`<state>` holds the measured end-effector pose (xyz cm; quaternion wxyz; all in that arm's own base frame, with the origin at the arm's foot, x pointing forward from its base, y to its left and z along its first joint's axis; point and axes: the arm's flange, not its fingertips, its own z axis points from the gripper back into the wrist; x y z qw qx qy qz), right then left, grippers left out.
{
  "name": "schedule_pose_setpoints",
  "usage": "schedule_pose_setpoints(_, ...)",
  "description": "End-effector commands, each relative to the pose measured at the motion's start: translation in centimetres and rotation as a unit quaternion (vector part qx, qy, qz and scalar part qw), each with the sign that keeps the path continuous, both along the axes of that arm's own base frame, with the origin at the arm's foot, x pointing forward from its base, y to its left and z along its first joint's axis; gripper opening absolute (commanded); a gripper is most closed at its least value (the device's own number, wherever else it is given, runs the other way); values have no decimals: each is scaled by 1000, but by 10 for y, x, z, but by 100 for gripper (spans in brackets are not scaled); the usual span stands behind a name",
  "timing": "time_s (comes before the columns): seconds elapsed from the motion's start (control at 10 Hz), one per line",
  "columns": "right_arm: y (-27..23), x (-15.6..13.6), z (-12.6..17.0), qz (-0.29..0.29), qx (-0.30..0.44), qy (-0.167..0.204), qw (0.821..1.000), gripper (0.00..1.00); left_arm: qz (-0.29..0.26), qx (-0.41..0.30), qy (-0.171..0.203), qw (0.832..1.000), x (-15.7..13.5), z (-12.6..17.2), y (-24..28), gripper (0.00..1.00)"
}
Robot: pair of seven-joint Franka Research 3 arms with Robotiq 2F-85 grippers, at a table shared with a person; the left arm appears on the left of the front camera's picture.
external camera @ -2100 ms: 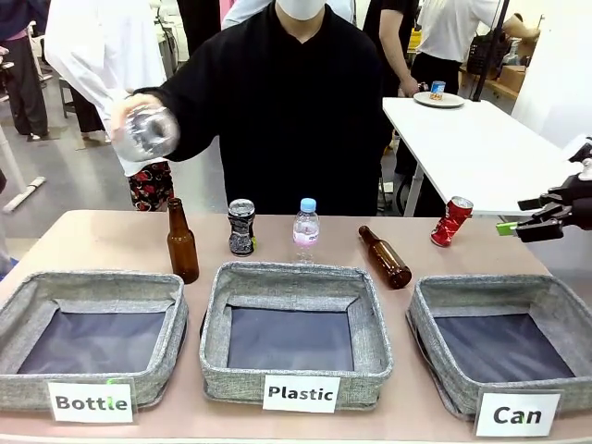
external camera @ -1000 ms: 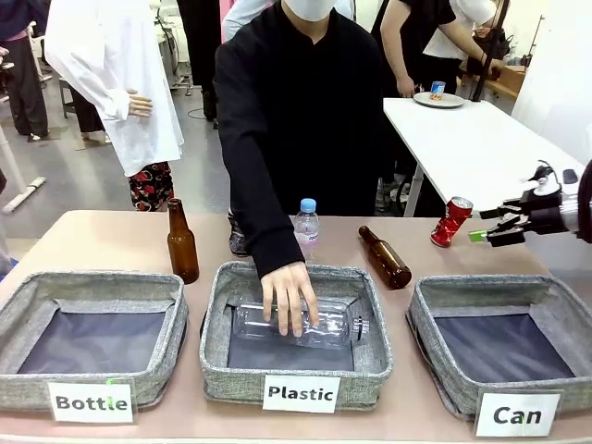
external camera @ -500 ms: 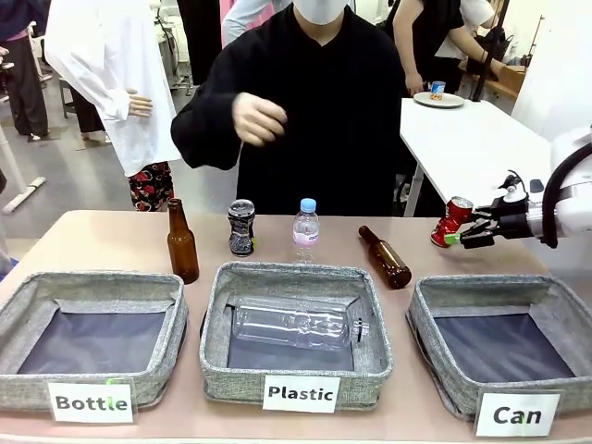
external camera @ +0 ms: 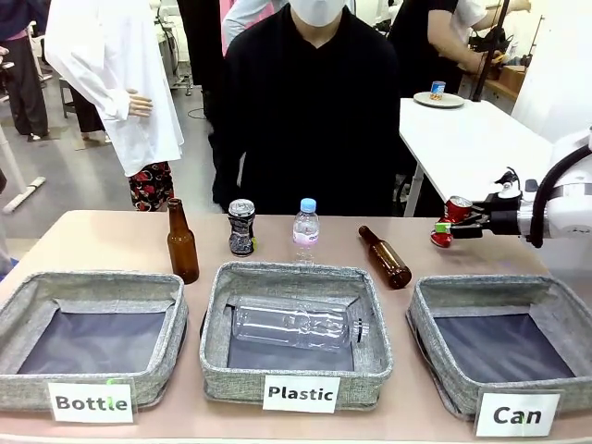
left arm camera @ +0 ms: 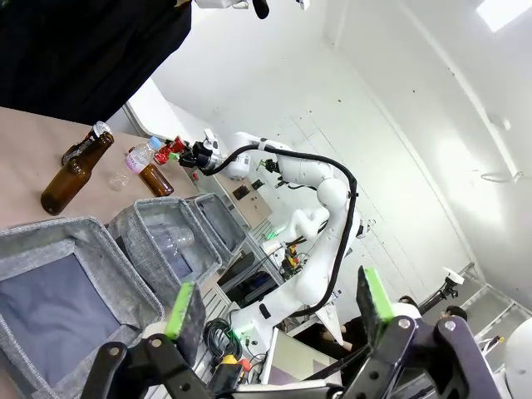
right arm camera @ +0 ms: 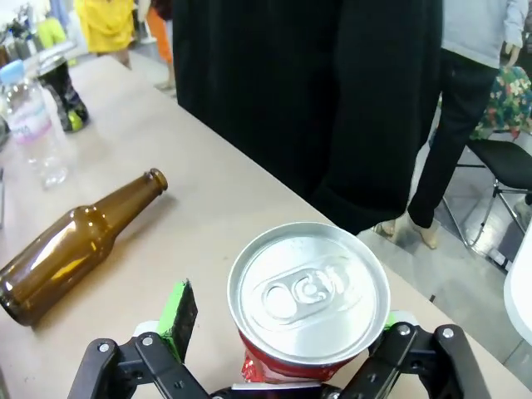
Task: Sort the can waste into the basket.
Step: Pick up the can waste from the table and place it in the right Fabric basket.
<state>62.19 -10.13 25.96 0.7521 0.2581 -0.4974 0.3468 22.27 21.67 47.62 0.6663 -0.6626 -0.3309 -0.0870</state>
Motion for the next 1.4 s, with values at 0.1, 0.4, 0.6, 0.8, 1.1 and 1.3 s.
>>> schedule_pose_setpoints(0.1,-3,6,-8,21,22,-18,999,59,5,-2,-11,1000,-2,1,-1,96)
schedule_pose_setpoints(0.4,-4,4,-9,28,32,-5,999,0,5,-2,-11,1000,-2,1,-1,96)
schedule_pose_setpoints(0.6,-5,3,-9,34,32,3,999,14,5,-2,-11,1000,-2,1,-1,96)
schedule_pose_setpoints(0.8,-10,-5,8,35,35,2,999,0,5,-2,-11,1000,-2,1,-1,96)
schedule_pose_setpoints(1.1,-10,-44,85,88,7,16,996,0,5,-2,-11,1000,-2,1,-1,96)
schedule_pose_setpoints(1.3,-2,-101,157,160,-90,67,981,0,5,-2,-11,1000,-2,1,-1,96)
